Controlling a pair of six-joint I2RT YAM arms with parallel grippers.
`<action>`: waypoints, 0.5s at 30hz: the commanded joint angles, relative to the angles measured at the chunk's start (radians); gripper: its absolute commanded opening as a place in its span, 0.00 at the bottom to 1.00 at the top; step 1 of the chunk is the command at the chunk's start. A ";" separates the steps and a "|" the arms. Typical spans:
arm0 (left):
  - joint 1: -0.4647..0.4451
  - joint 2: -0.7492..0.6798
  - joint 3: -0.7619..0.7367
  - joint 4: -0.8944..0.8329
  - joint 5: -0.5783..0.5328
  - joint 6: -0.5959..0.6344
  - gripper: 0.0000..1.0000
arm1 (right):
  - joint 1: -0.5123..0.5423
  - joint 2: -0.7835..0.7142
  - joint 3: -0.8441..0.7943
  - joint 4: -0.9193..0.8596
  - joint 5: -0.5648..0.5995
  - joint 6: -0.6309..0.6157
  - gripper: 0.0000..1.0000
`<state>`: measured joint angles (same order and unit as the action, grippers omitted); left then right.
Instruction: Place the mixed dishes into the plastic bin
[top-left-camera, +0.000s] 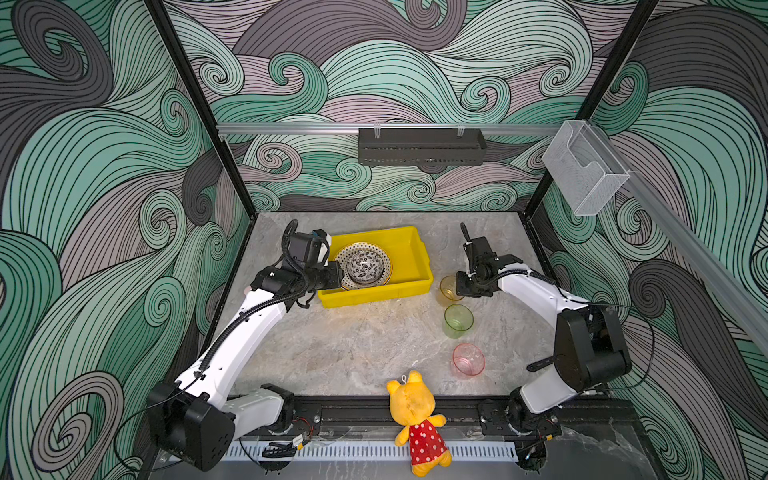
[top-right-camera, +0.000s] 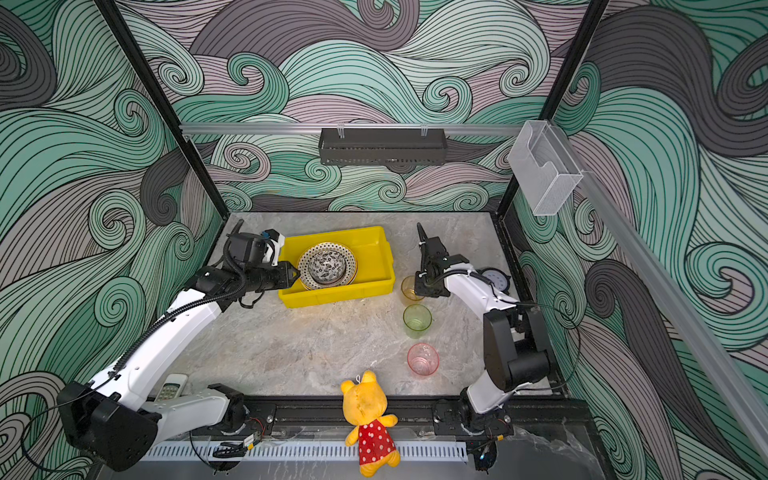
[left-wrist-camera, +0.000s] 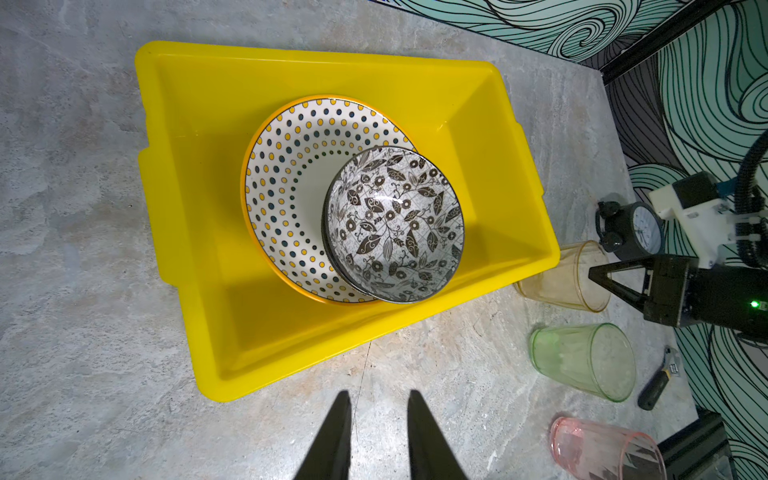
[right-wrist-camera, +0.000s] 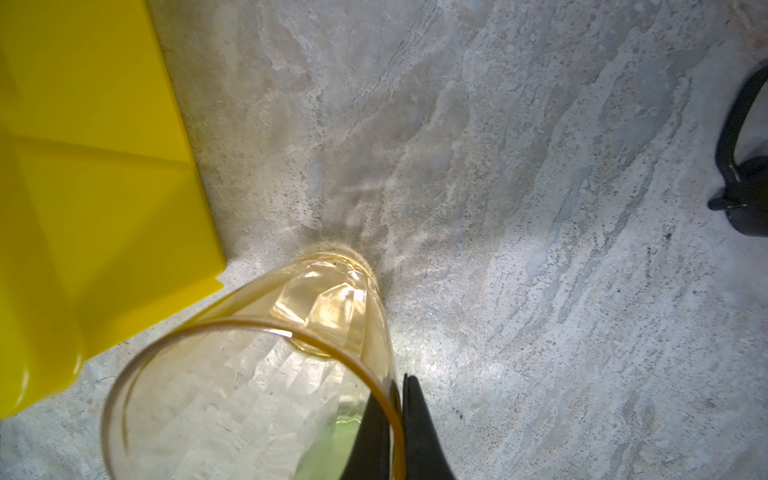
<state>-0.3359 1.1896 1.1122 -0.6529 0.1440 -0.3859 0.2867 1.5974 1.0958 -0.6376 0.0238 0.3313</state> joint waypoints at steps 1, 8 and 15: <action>0.005 -0.001 0.048 -0.001 -0.011 -0.004 0.27 | -0.004 -0.043 0.020 -0.012 0.000 0.002 0.00; 0.005 0.003 0.047 0.004 -0.004 -0.010 0.27 | -0.004 -0.100 0.017 -0.025 0.012 -0.005 0.00; 0.005 -0.005 0.045 -0.002 -0.015 -0.008 0.27 | -0.003 -0.147 0.038 -0.051 0.013 -0.007 0.00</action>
<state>-0.3359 1.1896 1.1133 -0.6521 0.1421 -0.3893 0.2867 1.4788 1.1004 -0.6666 0.0261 0.3290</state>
